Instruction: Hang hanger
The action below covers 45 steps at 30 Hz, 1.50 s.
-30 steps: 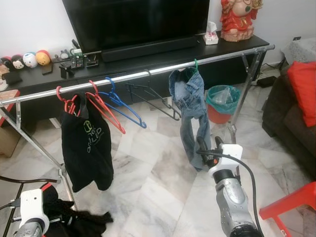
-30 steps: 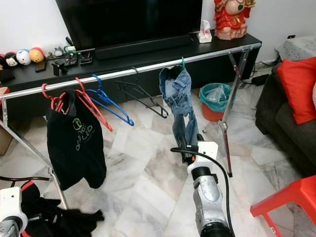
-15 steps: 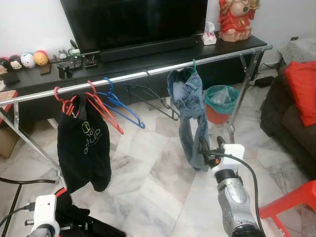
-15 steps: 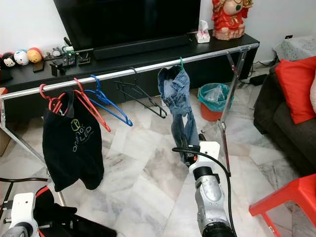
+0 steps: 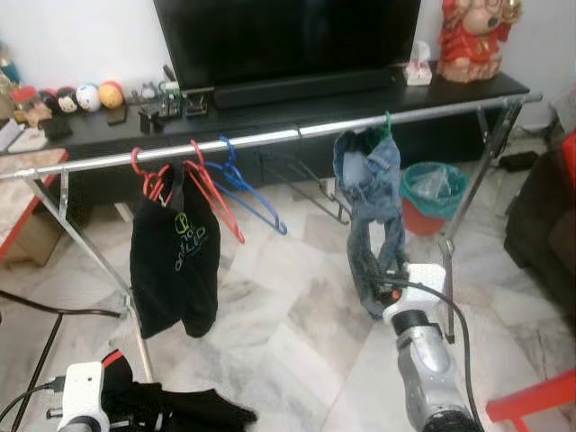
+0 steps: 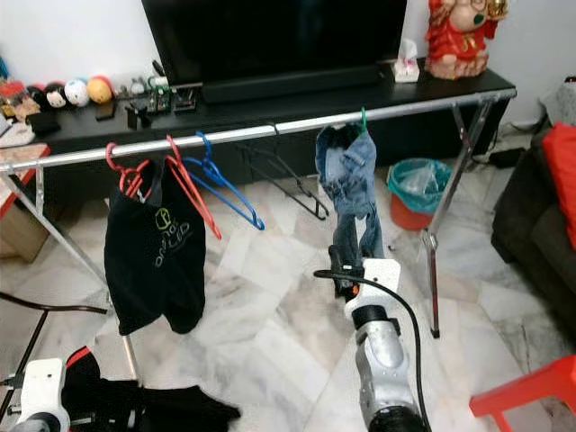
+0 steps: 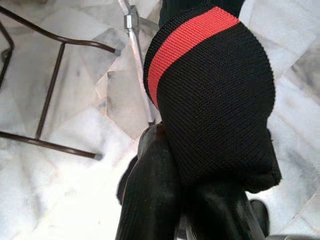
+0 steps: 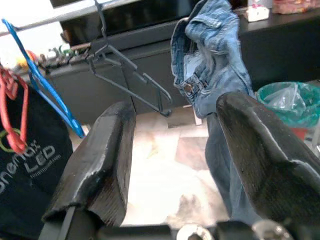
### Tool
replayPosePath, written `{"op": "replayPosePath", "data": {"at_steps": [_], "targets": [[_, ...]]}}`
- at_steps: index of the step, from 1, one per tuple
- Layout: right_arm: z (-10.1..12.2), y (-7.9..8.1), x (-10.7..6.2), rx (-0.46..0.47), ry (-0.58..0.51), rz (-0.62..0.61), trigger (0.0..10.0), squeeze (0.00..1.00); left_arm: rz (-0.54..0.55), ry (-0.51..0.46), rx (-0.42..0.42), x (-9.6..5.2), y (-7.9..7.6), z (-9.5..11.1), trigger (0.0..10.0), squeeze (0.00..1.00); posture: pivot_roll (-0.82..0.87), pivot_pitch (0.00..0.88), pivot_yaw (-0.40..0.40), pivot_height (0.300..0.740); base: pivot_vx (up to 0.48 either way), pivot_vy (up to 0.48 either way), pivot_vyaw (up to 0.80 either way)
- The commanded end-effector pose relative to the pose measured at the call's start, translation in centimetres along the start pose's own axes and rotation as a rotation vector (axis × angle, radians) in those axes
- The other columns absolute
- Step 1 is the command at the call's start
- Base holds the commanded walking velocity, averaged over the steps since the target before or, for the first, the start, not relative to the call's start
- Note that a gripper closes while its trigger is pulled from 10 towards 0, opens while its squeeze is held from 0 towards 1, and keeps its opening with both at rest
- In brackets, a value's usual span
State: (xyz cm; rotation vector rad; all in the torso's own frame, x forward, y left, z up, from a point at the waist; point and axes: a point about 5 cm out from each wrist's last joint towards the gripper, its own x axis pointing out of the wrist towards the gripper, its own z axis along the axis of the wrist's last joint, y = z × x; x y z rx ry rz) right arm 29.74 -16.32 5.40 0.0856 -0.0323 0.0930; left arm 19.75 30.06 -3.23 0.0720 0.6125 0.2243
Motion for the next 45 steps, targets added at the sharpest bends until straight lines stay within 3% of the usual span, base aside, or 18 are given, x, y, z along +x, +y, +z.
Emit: {"op": "replayPosePath", "data": {"at_steps": [1,7,12,22,35,45], "targets": [[0.4,0.8,0.3,-0.013,-0.020,0.035,10.0,0.00,-0.001,0.013,0.018,-0.1,0.2,-0.2,10.0,0.00,0.09,0.000,0.097,0.740,0.244,0.000,0.80],[0.4,0.7,0.3,0.002,-0.022,0.028,10.0,0.00,0.018,0.029,0.016,-0.5,0.7,-0.8,10.0,0.00,0.09,0.000,0.095,0.740,0.245,0.000,0.58],[0.4,0.4,0.3,0.008,-0.016,0.017,10.0,0.00,-0.017,0.067,0.087,-1.0,0.6,-1.9,10.0,0.00,0.09,0.000,0.091,0.740,0.246,0.000,0.00],[0.6,0.6,0.4,-0.003,-0.019,0.036,10.0,0.00,-0.003,0.077,0.068,-1.2,0.8,-2.3,10.0,0.00,0.09,0.005,0.088,0.740,0.098,0.000,0.00],[5.6,-0.4,3.5,-0.047,-0.150,0.089,10.0,0.00,-0.028,0.088,0.063,-1.2,0.2,-2.6,10.0,0.00,0.08,0.007,0.094,0.740,0.000,0.000,0.00],[4.8,0.8,2.8,-0.066,-0.145,0.109,10.0,0.00,-0.038,0.096,0.062,-1.1,-0.3,-2.8,10.0,0.00,0.08,0.012,0.096,0.740,0.000,0.000,0.30]]}}
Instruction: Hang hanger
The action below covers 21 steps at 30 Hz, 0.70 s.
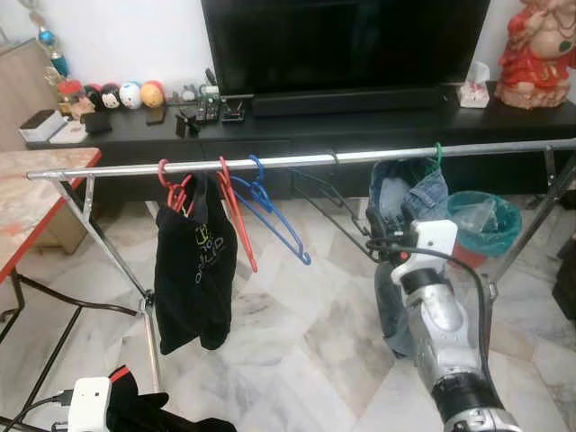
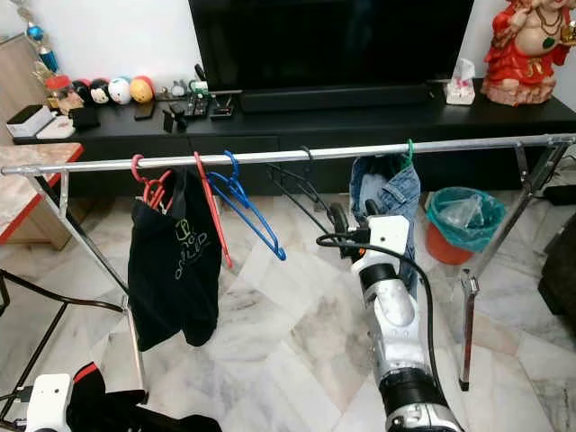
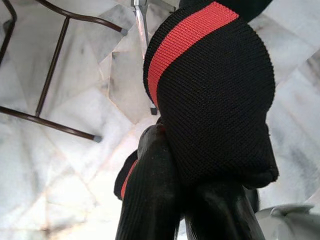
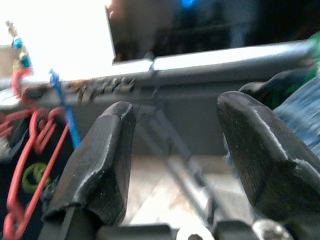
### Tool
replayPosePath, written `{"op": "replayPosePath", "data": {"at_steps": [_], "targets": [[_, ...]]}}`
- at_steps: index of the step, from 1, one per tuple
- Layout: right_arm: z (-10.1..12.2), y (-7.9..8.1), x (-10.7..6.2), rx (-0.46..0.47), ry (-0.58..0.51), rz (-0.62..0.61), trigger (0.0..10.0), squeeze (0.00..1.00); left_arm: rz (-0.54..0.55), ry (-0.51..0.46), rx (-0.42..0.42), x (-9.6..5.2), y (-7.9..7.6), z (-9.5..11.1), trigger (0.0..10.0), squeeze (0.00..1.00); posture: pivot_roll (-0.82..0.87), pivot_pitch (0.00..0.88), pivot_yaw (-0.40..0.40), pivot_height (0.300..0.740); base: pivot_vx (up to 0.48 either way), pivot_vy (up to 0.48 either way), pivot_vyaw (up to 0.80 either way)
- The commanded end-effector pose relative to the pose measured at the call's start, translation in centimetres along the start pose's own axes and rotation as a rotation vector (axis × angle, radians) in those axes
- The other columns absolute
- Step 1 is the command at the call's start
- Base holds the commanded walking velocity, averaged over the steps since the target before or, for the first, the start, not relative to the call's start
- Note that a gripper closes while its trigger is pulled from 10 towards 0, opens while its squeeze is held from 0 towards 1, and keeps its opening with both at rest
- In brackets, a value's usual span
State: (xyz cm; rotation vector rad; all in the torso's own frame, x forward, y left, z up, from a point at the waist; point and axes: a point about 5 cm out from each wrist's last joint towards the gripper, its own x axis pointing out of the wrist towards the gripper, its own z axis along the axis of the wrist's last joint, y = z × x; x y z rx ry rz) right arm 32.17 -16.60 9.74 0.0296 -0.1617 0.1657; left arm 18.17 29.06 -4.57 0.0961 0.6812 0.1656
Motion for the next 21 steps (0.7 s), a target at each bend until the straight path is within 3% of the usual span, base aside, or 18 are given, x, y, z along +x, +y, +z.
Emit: {"op": "replayPosePath", "data": {"at_steps": [1,5,16,21], "targets": [[0.45,0.95,0.32,0.009,-0.021,0.024,10.0,0.00,0.009,0.034,0.013,-0.38,0.44,-0.83,10.0,0.00,0.08,0.011,0.097,0.740,0.000,0.000,0.80],[0.65,0.86,0.30,0.017,-0.026,0.023,10.0,0.00,0.004,0.035,0.014,-0.29,0.34,-0.72,10.0,0.00,0.08,0.012,0.098,0.740,0.000,0.000,0.69],[1.32,0.85,0.65,0.040,-0.054,0.018,10.0,0.00,0.001,0.042,0.011,-0.31,0.20,-0.88,10.0,0.00,0.09,0.005,0.093,0.740,0.000,0.000,0.00],[1.38,1.33,0.66,0.028,-0.056,0.032,10.0,0.00,-0.003,0.048,0.011,-0.38,0.14,-1.08,10.0,0.00,0.08,0.000,0.094,0.740,0.271,0.000,0.00]]}}
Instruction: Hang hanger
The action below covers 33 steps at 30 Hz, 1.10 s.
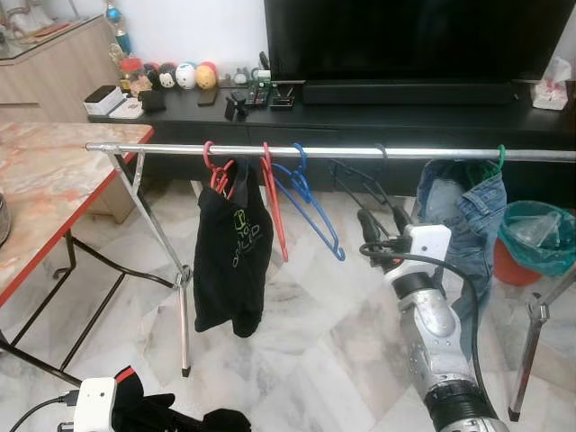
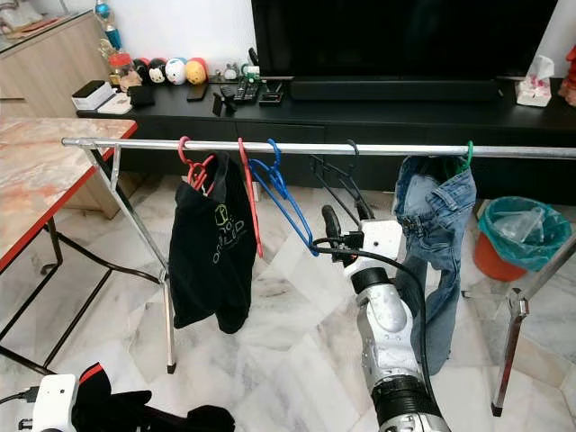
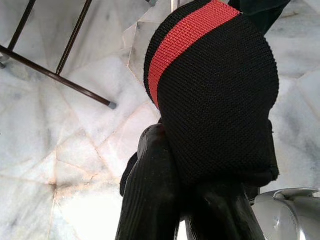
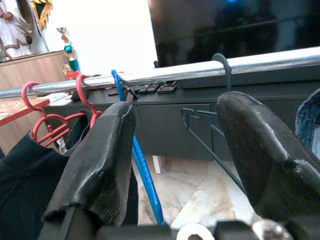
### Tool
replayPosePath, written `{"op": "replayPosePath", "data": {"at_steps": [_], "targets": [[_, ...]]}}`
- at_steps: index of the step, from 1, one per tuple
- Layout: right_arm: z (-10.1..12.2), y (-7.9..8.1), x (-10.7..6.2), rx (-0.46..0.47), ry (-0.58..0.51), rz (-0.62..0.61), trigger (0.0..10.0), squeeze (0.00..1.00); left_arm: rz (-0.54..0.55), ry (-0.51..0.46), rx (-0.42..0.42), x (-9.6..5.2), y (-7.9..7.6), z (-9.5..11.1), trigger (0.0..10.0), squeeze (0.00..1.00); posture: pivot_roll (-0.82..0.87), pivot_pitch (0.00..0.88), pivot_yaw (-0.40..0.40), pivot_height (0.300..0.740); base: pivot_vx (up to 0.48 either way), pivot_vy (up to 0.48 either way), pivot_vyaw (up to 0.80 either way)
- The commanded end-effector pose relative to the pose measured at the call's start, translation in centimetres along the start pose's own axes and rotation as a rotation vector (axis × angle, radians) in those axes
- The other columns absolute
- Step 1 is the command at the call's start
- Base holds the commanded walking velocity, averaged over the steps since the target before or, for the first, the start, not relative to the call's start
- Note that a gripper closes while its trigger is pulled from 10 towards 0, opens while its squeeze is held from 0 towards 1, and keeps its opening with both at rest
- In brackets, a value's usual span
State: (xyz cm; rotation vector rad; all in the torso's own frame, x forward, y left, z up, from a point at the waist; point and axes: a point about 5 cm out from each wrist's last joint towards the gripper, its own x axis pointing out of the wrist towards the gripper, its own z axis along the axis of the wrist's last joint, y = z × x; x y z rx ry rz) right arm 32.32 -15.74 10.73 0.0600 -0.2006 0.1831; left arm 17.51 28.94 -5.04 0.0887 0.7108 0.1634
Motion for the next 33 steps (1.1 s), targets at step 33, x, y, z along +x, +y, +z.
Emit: {"op": "replayPosePath", "data": {"at_steps": [33], "targets": [[1.6,0.4,0.0,0.002,-0.050,0.020,10.0,0.00,-0.016,0.010,0.008,0.0,-0.1,-0.2,10.0,0.00,0.08,0.003,0.101,0.740,0.260,0.000,0.11]]}}
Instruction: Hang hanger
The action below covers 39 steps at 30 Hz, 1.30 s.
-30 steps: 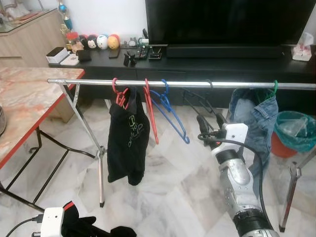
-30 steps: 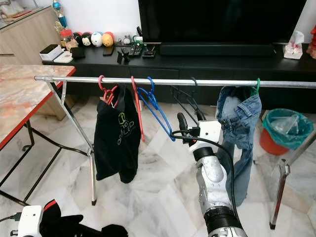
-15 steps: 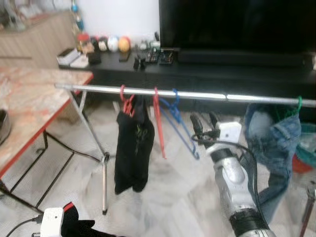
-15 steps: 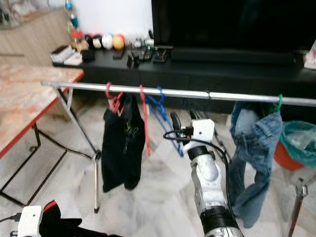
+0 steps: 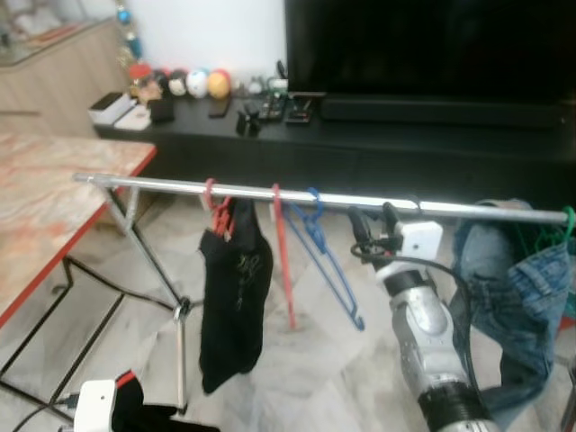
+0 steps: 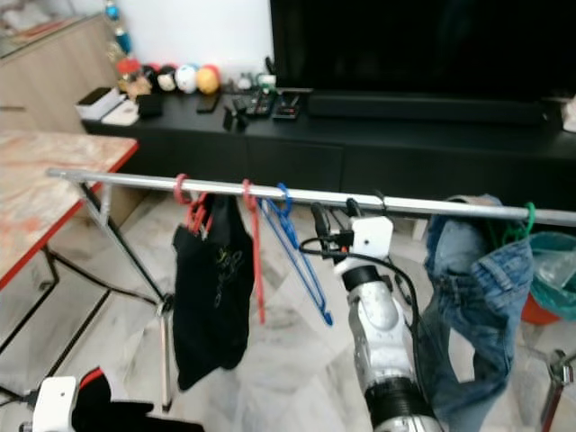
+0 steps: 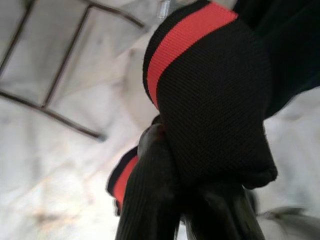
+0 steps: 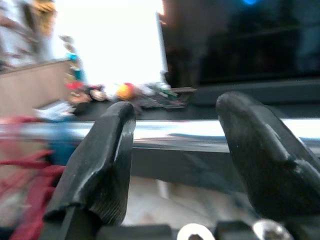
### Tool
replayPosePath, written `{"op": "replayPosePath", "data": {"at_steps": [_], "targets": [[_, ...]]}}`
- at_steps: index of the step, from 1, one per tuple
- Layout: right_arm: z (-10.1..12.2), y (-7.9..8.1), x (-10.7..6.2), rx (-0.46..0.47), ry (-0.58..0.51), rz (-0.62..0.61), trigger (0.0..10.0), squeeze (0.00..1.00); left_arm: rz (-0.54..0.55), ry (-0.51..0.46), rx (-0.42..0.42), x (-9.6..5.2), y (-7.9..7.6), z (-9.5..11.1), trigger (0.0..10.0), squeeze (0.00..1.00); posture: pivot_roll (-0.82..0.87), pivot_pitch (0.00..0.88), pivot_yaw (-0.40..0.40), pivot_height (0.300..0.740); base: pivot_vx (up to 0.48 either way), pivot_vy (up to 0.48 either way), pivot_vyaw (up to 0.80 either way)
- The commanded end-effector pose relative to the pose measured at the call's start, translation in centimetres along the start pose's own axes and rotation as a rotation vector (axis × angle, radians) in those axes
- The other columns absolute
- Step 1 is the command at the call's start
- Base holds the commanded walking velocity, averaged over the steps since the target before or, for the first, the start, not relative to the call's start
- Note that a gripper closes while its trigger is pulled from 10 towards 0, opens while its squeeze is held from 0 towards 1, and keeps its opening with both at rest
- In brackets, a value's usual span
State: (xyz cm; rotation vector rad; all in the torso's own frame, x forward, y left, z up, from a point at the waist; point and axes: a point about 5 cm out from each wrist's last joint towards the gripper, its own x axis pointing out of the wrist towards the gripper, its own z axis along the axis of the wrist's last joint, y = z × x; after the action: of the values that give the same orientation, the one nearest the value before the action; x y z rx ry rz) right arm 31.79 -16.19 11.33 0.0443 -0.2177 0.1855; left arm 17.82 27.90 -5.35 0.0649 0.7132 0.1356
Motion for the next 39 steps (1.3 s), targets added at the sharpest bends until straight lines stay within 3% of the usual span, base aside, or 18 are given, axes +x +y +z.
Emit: {"op": "replayPosePath", "data": {"at_steps": [1,9,15,30,33,38,39], "targets": [[1.1,0.6,0.5,0.013,-0.040,0.028,10.0,0.00,0.017,0.008,0.021,-0.3,1.0,-0.1,10.0,0.00,0.08,0.003,0.101,0.740,0.000,0.000,0.00],[2.6,-1.4,-0.9,-0.039,-0.060,0.047,10.0,0.00,0.019,0.008,0.020,-0.3,1.0,-0.1,10.0,0.00,0.07,0.012,0.102,0.740,0.000,0.000,0.00],[3.8,-1.5,-1.7,-0.060,-0.064,0.074,10.0,0.00,0.010,0.015,0.019,-0.2,0.7,-0.2,10.0,0.00,0.06,0.012,0.103,0.740,0.000,0.000,0.00],[4.4,1.7,-2.2,-0.019,-0.052,0.140,10.0,0.00,0.007,0.023,0.014,-0.2,0.5,-0.3,10.0,0.00,0.06,0.013,0.101,0.740,0.000,0.000,0.00],[4.4,4.1,-3.4,-0.006,-0.013,0.264,10.0,0.00,0.003,0.027,0.012,-0.2,0.5,-0.4,10.0,0.00,0.06,0.014,0.099,0.740,0.000,0.000,0.00],[4.5,5.6,-4.7,-0.009,0.025,0.339,10.0,0.00,0.000,0.033,0.011,-0.2,0.4,-0.5,10.0,0.00,0.06,0.013,0.096,0.740,0.000,0.000,0.00],[4.6,6.1,-5.1,-0.012,0.034,0.350,10.0,0.32,0.000,0.034,0.011,-0.2,0.4,-0.5,10.0,0.00,0.06,0.013,0.096,0.740,0.000,0.000,0.00]]}}
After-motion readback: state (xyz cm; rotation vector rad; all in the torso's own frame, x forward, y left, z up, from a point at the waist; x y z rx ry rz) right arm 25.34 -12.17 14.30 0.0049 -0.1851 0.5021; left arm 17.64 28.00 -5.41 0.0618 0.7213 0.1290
